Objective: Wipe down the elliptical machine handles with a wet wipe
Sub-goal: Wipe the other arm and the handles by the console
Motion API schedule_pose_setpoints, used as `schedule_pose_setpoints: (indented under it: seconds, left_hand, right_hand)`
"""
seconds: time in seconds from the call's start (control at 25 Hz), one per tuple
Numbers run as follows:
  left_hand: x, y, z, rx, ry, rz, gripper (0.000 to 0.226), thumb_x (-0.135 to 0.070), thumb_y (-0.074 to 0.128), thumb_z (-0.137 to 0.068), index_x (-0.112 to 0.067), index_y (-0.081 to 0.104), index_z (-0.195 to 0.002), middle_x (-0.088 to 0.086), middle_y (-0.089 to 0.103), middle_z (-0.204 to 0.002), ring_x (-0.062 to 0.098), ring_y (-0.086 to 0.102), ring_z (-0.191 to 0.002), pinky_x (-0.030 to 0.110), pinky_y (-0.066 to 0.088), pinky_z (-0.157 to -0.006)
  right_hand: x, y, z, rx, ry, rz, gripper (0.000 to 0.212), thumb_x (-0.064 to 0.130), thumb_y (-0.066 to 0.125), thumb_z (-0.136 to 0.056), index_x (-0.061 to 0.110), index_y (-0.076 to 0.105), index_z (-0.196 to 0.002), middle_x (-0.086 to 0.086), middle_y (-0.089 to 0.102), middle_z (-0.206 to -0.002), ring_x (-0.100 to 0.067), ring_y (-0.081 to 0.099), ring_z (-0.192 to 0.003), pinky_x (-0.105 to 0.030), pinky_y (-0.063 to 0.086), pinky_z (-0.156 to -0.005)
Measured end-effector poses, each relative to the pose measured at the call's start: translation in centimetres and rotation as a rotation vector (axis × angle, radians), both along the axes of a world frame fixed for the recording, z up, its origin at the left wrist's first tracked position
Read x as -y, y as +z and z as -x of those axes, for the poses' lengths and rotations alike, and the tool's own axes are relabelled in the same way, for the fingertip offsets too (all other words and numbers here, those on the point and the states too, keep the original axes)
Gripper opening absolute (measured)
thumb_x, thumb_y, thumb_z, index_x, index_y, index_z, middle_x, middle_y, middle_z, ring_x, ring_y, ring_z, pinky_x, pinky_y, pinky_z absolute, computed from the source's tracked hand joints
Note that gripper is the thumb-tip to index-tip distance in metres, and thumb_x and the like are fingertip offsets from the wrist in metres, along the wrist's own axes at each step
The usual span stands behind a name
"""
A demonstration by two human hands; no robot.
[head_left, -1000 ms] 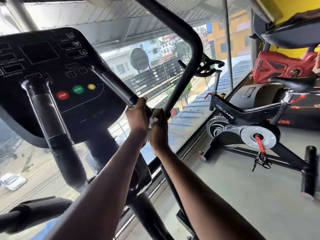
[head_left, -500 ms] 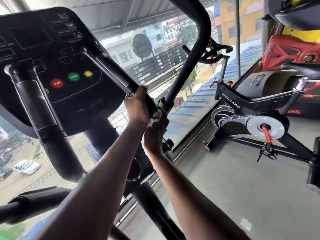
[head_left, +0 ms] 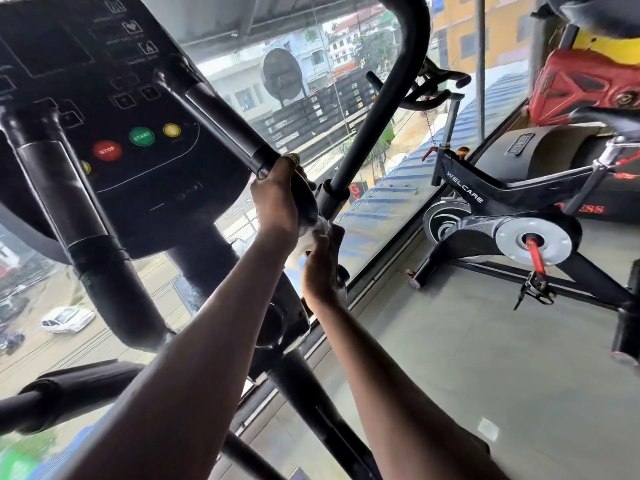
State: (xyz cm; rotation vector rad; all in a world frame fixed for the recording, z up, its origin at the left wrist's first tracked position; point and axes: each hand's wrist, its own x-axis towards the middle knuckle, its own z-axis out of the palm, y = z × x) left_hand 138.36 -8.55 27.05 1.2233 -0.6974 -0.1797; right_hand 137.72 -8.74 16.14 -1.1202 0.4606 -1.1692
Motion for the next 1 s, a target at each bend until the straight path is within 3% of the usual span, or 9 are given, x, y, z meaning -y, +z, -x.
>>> schedule_pose_setpoints:
  seconds: [0.12, 0.2, 0.28, 0.44, 0.6, 0.72, 0.8, 0.92, 1.0]
  left_hand:
    - [-0.1, -0.2, 0.4, -0.01, 0.002, 0.017, 0.022, -0.02, 0.061, -0.084, -0.011, 0.053, -0.065, 0.0, 0.054, -0.049, 0.017, 0.053, -0.043, 0.021, 0.044, -0.045]
    - [0.1, -0.7, 0.3, 0.024, -0.004, 0.016, 0.034, -0.016, 0.058, -0.092, -0.014, 0.054, -0.059, -0.003, 0.053, -0.044, 0.015, 0.05, -0.038, 0.022, 0.041, -0.042]
    - [0.4, -1.4, -0.1, 0.08, -0.013, 0.001, 0.049, -0.017, 0.054, -0.096, -0.021, 0.063, -0.049, -0.006, 0.055, -0.045, 0.016, 0.05, -0.041, 0.025, 0.042, -0.046]
    - [0.5, -1.9, -0.4, 0.173, -0.032, 0.008, 0.044, -0.028, 0.053, -0.087, -0.034, 0.066, -0.046, -0.007, 0.056, -0.045, 0.018, 0.051, -0.045, 0.03, 0.042, -0.054]
    - [0.6, -2.3, -0.5, 0.191, -0.057, 0.025, 0.036, -0.035, 0.058, -0.081, -0.03, 0.064, -0.045, -0.005, 0.054, -0.045, 0.02, 0.046, -0.048, 0.035, 0.036, -0.054]
    - [1.1, -2.8, -0.9, 0.161, -0.034, 0.04, 0.028, -0.048, 0.059, -0.068, -0.029, 0.062, -0.048, -0.001, 0.055, -0.049, 0.023, 0.048, -0.05, 0.039, 0.038, -0.059]
    - [1.3, -3.4, -1.3, 0.132, -0.026, 0.051, 0.027, -0.051, 0.06, -0.064, -0.027, 0.063, -0.052, 0.003, 0.056, -0.053, 0.025, 0.05, -0.054, 0.041, 0.039, -0.063]
    - [1.6, -3.8, -1.7, 0.107, 0.017, 0.061, 0.032, -0.054, 0.064, -0.062, -0.022, 0.061, -0.058, 0.005, 0.056, -0.055, 0.029, 0.05, -0.061, 0.044, 0.039, -0.067]
    - [1.6, -3.8, -1.8, 0.119, 0.019, 0.043, 0.043, -0.061, 0.07, -0.058, -0.019, 0.06, -0.064, 0.011, 0.055, -0.06, 0.032, 0.049, -0.067, 0.046, 0.039, -0.068]
  right_hand:
    - [0.4, -0.4, -0.8, -0.2, -0.008, 0.019, 0.045, 0.027, 0.03, -0.084, 0.006, 0.058, -0.112, -0.003, 0.055, -0.097, -0.022, 0.05, -0.099, -0.042, 0.041, -0.1]
    - [0.4, -0.6, -0.9, -0.065, -0.216, 0.078, 0.036, 0.013, 0.042, -0.084, 0.005, 0.053, -0.117, -0.005, 0.059, -0.105, -0.019, 0.055, -0.098, -0.031, 0.046, -0.092]
    - [0.2, -1.1, -1.4, 0.039, -0.359, 0.065, 0.018, 0.009, 0.051, -0.081, 0.012, 0.05, -0.099, 0.001, 0.055, -0.09, -0.015, 0.052, -0.082, -0.027, 0.045, -0.077]
    - [0.2, -2.2, -2.8, 0.0, -0.18, -0.076, 0.016, 0.018, 0.058, -0.074, 0.033, 0.052, -0.075, 0.001, 0.061, -0.082, -0.02, 0.059, -0.079, -0.045, 0.051, -0.08]
    - [0.1, -1.8, -2.2, 0.129, -0.35, 0.04, 0.003, 0.03, 0.051, -0.079, 0.027, 0.052, -0.079, 0.013, 0.054, -0.078, 0.005, 0.052, -0.071, -0.012, 0.041, -0.068]
    - [1.4, -2.6, -2.9, 0.004, -0.098, -0.119, 0.015, 0.018, 0.056, -0.087, 0.019, 0.052, -0.073, 0.007, 0.054, -0.063, 0.001, 0.05, -0.054, -0.021, 0.042, -0.057]
    - [1.8, -3.0, -3.2, -0.072, -0.064, -0.181, 0.02, 0.015, 0.059, -0.085, 0.025, 0.054, -0.068, 0.003, 0.058, -0.066, -0.007, 0.052, -0.058, -0.028, 0.043, -0.061]
    - [1.1, -3.0, -3.4, 0.031, -0.271, -0.041, 0.029, 0.006, 0.055, -0.077, 0.034, 0.049, -0.074, 0.003, 0.056, -0.082, -0.012, 0.053, -0.075, -0.028, 0.044, -0.072]
    - [2.0, -3.6, -4.5, -0.027, -0.172, -0.079, 0.023, 0.003, 0.052, -0.08, 0.026, 0.051, -0.08, -0.002, 0.058, -0.084, -0.017, 0.054, -0.077, -0.025, 0.044, -0.071]
